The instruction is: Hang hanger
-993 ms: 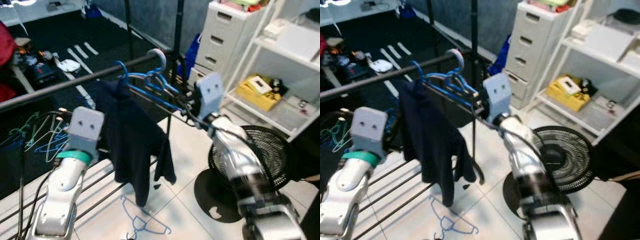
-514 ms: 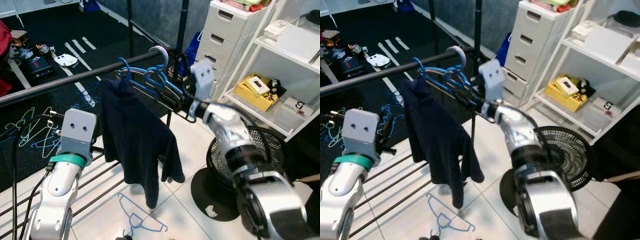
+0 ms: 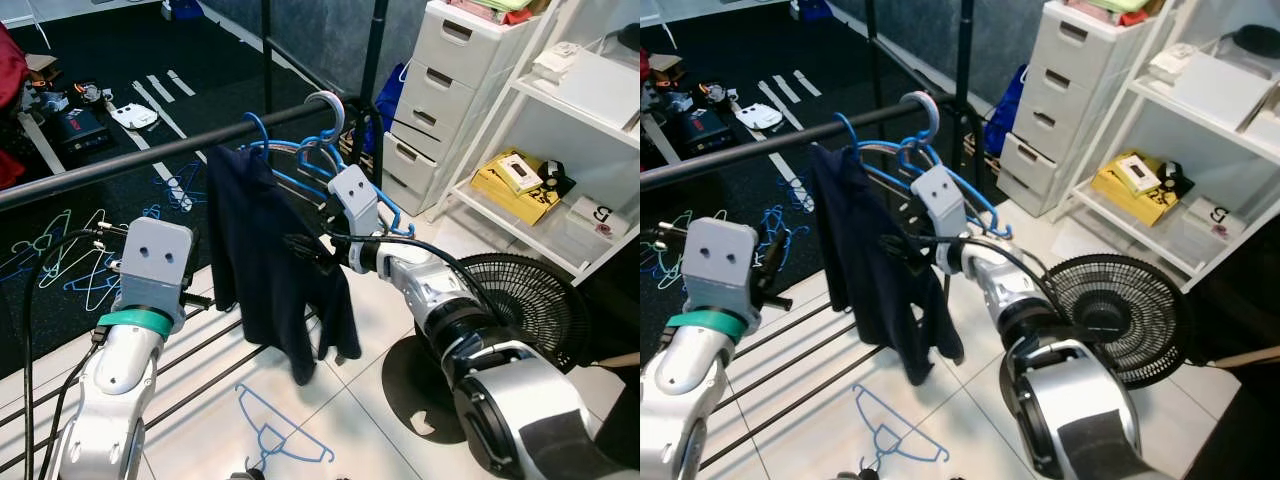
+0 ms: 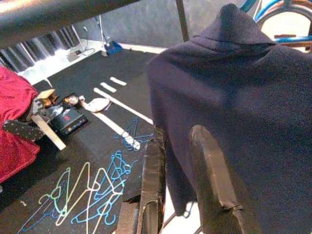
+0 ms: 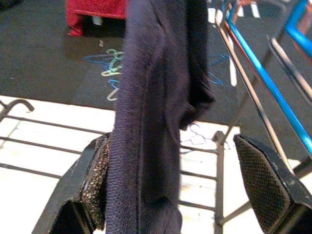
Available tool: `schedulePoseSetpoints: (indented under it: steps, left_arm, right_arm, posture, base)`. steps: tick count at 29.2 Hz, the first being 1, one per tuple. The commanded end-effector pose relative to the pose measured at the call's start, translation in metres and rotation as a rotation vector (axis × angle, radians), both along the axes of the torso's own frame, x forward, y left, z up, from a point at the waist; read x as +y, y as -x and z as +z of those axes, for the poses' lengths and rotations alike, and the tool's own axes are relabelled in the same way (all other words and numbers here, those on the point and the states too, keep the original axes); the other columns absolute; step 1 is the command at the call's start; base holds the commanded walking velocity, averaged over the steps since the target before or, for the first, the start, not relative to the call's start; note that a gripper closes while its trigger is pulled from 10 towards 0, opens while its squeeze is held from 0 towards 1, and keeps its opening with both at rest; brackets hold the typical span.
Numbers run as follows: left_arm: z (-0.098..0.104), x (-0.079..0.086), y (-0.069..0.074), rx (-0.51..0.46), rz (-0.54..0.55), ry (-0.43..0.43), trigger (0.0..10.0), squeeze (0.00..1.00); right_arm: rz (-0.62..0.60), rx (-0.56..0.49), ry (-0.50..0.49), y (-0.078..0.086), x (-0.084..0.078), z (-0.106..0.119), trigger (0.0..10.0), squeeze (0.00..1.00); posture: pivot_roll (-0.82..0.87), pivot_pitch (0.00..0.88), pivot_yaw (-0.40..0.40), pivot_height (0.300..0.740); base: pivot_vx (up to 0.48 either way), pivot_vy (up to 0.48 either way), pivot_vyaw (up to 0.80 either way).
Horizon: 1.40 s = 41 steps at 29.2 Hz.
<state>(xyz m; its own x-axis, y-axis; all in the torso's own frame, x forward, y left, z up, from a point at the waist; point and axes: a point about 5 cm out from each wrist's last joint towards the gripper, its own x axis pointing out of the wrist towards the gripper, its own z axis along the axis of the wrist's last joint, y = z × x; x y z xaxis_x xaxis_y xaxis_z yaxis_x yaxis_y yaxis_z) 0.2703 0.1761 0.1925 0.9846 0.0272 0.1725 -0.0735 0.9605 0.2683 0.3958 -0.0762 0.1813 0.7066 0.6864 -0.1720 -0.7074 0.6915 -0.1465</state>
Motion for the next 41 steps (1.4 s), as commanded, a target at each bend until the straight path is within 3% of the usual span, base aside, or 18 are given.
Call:
schedulePoseSetpoints:
  steps: [1,9,31,32,36,38,39,40,41]
  left_arm:
    - [-0.002,-0.001,0.003,0.009,0.01,-0.002,10.0,0.0]
    - [-0.004,-0.003,0.003,0.017,0.002,0.004,10.0,0.0]
    - [-0.006,-0.007,0.001,0.026,-0.009,0.017,10.0,0.0]
    - [-0.006,-0.008,0.001,0.026,-0.011,0.018,10.0,0.0]
    - [-0.006,-0.009,0.001,0.027,-0.013,0.02,10.0,0.0]
    - [-0.006,-0.01,0.0,0.026,-0.015,0.022,10.0,0.0]
    - [-0.006,-0.01,0.0,0.026,-0.015,0.022,10.0,0.0]
    - [-0.006,-0.01,0.0,0.026,-0.016,0.023,10.0,0.0]
    - [-0.006,-0.01,0.0,0.026,-0.017,0.024,10.0,0.0]
  right_arm:
    - [-0.037,-0.002,0.001,-0.003,-0.005,0.001,0.0,0.0]
    - [-0.02,-0.047,-0.033,-0.006,-0.013,0.016,0.0,0.0]
    - [0.004,-0.071,-0.054,-0.006,-0.016,0.019,0.0,0.0]
    - [0.038,-0.08,-0.034,-0.004,-0.014,0.018,10.0,0.0]
    - [0.079,-0.086,-0.015,-0.001,-0.012,0.016,10.0,0.0]
    - [0.202,-0.091,-0.005,0.007,-0.006,0.011,10.0,0.0]
    - [0.202,-0.091,-0.005,0.007,-0.006,0.011,10.0,0.0]
    - [0.278,-0.094,-0.012,0.013,-0.003,0.01,10.0,0.64]
    - [0.335,-0.09,-0.021,0.017,0.0,0.009,10.0,1.0]
  posture:
    - [0.12,0.108,0.028,0.74]
    - [0.11,0.109,0.03,0.74]
    - [0.09,0.11,0.035,0.74]
    - [0.09,0.11,0.035,0.74]
    - [0.09,0.11,0.036,0.74]
    - [0.08,0.11,0.037,0.74]
    - [0.08,0.11,0.037,0.74]
    - [0.08,0.11,0.037,0.74]
    - [0.08,0.11,0.037,0.74]
  base:
    - [0.0,0.0,0.0]
    - [0.0,0.0,0.0]
    - [0.0,0.0,0.0]
    - [0.0,0.0,0.0]
    - [0.0,0.0,0.0]
    - [0.0,0.0,0.0]
    - [0.0,0.0,0.0]
    - [0.0,0.0,0.0]
    - [0.0,0.0,0.0]
